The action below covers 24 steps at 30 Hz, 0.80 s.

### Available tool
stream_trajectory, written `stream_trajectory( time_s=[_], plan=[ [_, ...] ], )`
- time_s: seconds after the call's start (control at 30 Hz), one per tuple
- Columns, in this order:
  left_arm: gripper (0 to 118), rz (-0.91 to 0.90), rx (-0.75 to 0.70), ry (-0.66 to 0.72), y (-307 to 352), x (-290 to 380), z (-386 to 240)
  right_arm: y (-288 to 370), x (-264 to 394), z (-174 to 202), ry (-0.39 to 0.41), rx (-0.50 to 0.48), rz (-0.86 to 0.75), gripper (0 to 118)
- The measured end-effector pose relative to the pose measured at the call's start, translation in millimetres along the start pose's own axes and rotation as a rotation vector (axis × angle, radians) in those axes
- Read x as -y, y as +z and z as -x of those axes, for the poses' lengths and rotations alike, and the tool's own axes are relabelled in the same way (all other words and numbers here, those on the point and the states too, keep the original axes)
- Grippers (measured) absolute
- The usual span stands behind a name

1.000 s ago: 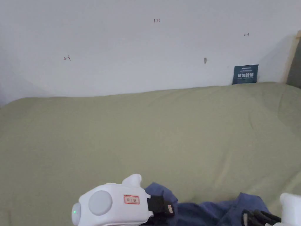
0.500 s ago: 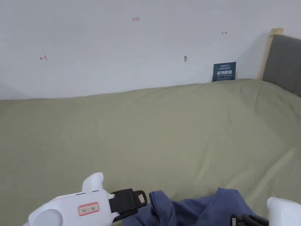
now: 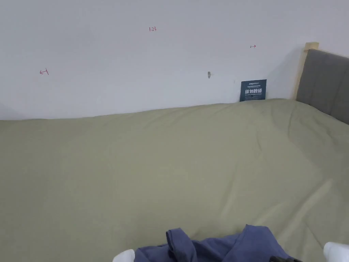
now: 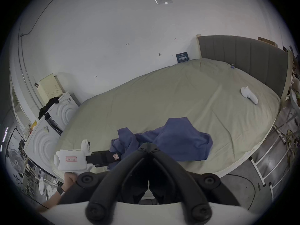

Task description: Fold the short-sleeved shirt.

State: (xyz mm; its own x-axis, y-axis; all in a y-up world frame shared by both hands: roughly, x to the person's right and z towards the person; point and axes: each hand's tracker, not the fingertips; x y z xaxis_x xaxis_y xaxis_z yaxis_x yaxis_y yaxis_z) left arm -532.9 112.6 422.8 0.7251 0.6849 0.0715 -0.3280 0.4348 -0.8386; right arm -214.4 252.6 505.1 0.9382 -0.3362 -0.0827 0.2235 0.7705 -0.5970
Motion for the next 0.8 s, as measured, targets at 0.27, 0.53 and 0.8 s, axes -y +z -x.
stream_trajectory(
  time_s=[0.27, 0.53, 0.8],
  plan=[
    [0, 0.020, 0.158, 0.007, -51.1, 19.3, -36.6, 20.5, -13.0, -6.6, -0.014, 0.007, -0.058, 2],
    [0, 0.079, 0.163, 0.060, -92.1, 20.1, -45.7, 26.9, -16.9, -9.9, -0.004, 0.024, -0.083, 2],
    [0, -0.070, 0.212, -0.150, 35.9, -13.7, -43.5, 14.9, -13.3, -0.7, -0.004, 0.011, -0.055, 2]
  ],
)
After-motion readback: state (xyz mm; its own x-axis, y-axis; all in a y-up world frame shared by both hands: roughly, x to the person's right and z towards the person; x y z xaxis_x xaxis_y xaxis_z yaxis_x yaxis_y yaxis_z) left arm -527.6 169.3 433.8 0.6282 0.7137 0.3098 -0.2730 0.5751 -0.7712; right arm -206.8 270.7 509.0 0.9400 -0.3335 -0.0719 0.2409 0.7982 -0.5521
